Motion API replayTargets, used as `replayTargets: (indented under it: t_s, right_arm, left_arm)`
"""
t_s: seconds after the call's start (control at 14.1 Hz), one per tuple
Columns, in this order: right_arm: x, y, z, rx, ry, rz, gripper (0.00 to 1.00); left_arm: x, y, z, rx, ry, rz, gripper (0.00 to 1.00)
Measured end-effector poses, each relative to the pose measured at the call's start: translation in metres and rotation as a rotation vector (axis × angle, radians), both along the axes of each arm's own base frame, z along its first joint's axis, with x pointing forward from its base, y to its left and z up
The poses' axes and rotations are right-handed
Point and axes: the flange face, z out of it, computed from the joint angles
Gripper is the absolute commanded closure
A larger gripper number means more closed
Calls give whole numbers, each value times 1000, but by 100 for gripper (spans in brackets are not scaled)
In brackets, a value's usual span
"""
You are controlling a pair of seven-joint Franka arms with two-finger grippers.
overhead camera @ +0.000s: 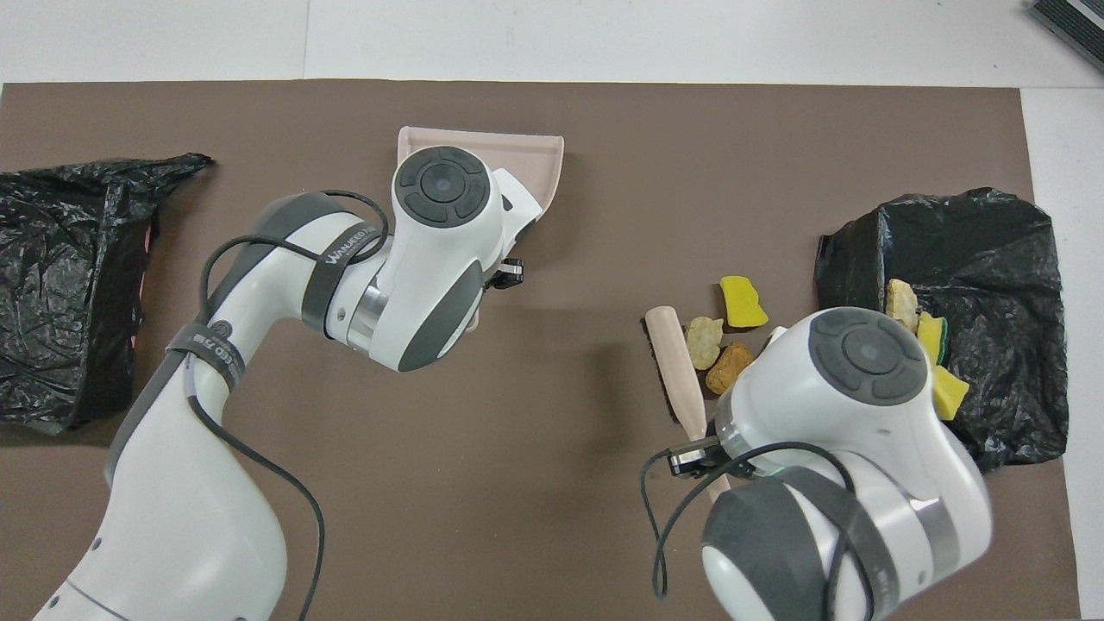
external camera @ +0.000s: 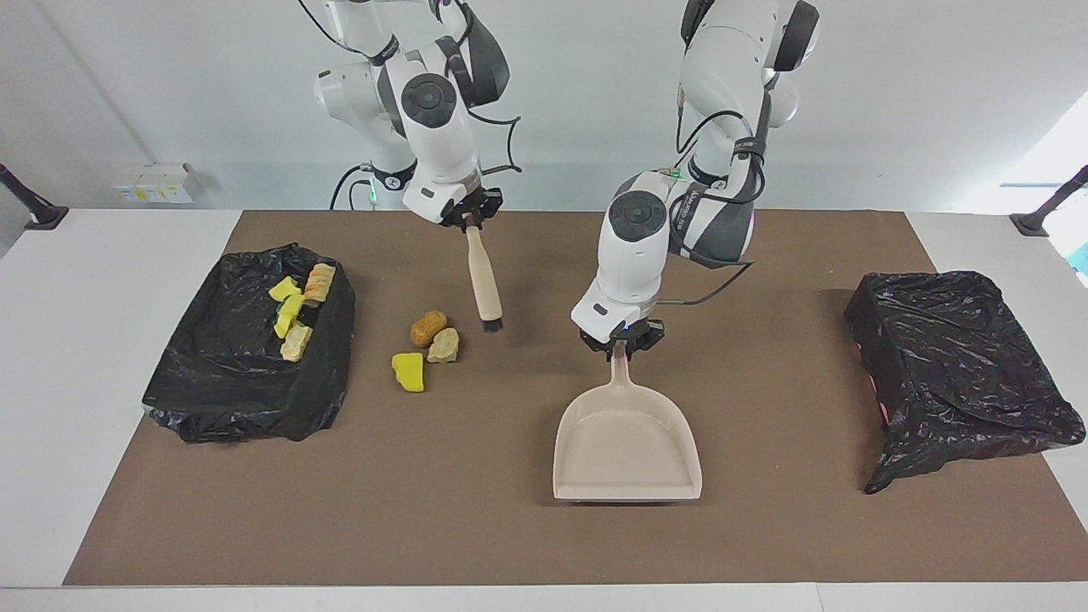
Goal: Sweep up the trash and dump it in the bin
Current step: 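Sweep the remaining sponge and bread pieces into the dustpan with the right gripper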
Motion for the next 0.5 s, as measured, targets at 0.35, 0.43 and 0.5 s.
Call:
replayTargets:
  t_s: [0.35,0.43,0.5]
  right_arm:
    - [42,-76,-22,-180,-110,-13,100]
    - [46,-85,-29,-205,-108,-12,100]
    - [49,-96,-36,-230,-102,-14,100]
  left_arm:
    - [9,46,1,86,103,-359,100]
    - [8,50,3,98,121,-438,100]
    - [8,53,5,102,137,-526,100]
